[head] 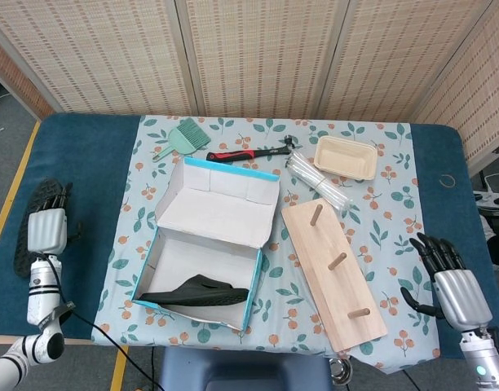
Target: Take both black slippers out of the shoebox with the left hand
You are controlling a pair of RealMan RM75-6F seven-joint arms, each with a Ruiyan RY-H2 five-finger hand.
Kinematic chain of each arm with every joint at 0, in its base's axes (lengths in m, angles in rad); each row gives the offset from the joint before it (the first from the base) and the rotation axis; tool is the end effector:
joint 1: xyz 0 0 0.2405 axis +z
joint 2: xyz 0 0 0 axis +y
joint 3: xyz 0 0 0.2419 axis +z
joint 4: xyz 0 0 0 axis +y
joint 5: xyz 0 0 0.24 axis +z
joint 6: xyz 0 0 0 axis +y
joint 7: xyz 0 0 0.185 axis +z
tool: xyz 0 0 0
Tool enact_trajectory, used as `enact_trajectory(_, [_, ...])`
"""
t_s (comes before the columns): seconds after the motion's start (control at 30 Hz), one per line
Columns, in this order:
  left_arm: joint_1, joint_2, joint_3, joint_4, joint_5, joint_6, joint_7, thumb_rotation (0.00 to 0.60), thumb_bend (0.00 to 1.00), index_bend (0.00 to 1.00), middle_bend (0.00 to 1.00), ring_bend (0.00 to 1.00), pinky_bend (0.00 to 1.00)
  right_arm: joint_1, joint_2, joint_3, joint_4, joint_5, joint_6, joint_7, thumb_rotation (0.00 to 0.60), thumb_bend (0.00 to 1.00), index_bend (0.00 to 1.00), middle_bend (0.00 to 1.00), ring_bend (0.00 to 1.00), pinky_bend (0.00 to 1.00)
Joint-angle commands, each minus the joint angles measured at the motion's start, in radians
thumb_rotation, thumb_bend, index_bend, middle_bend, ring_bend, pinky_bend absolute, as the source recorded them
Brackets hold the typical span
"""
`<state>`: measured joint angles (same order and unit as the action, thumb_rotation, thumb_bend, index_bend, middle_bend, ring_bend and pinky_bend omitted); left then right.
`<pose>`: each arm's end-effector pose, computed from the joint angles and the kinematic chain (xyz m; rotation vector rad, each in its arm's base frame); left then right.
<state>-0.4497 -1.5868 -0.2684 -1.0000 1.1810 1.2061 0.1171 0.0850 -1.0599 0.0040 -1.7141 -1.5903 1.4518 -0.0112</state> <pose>-0.3214 0.3917 0.0615 -1.2669 -0.8153 -0.8147 -0.2847 -0.2096 0.1137 1.5003 -0.9482 0.9269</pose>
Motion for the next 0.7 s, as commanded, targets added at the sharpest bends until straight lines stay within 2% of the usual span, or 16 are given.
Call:
enact_trajectory(0.03, [0.06,0.132,0.031,-0.286,0.072,0.053,-0.106,0.6,0.42,0.0,0.2,0.18,0.4,0.0,0.0,0.0,-0.001,-0.001,0.001,0.0,0.432,0.27,0.0,0.0,0.0,0.0])
enact_trajectory(0.2, [0.103,0.293,0.099,-0.613,0.206,0.065,-0.267,0.6,0.41,0.0,0.17,0.13,0.35,0.001,-0.003,-0.003,-0.003,-0.005,-0.002,-0.005,0.434,0.27,0.0,0.0,0.0,0.0])
enact_trajectory(0.27, [0.105,0.347,0.131,-0.708,0.239,0.031,-0.319,0.6,0.39,0.0,0.15,0.1,0.34,0.002,-0.003,-0.005,-0.004,-0.008,-0.004,-0.005,0.434,0.27,0.0,0.0,0.0,0.0])
enact_trajectory(0.37, [0.081,0.433,0.175,-0.835,0.267,-0.076,-0.422,0.6,0.37,0.0,0.1,0.06,0.3,0.002,-0.002,-0.008,-0.006,-0.015,-0.002,-0.002,0.432,0.27,0.0,0.0,0.0,0.0])
enact_trajectory(0.43, [0.056,0.46,0.186,-0.874,0.274,-0.134,-0.466,0.6,0.37,0.0,0.07,0.04,0.28,0.001,0.0,-0.008,-0.007,-0.019,0.002,0.003,0.432,0.27,0.0,0.0,0.0,0.0])
enact_trajectory(0.5, [0.033,0.455,0.187,-0.875,0.273,-0.166,-0.448,0.6,0.36,0.0,0.05,0.02,0.26,0.0,0.004,-0.009,-0.007,-0.021,0.004,0.011,0.433,0.27,0.0,0.0,0.0,0.0])
enact_trajectory(0.7, [-0.037,0.381,0.169,-0.847,0.144,-0.247,-0.224,0.6,0.36,0.0,0.0,0.0,0.22,-0.003,0.024,-0.011,-0.008,-0.029,0.015,0.056,0.432,0.27,0.0,0.0,0.0,0.0])
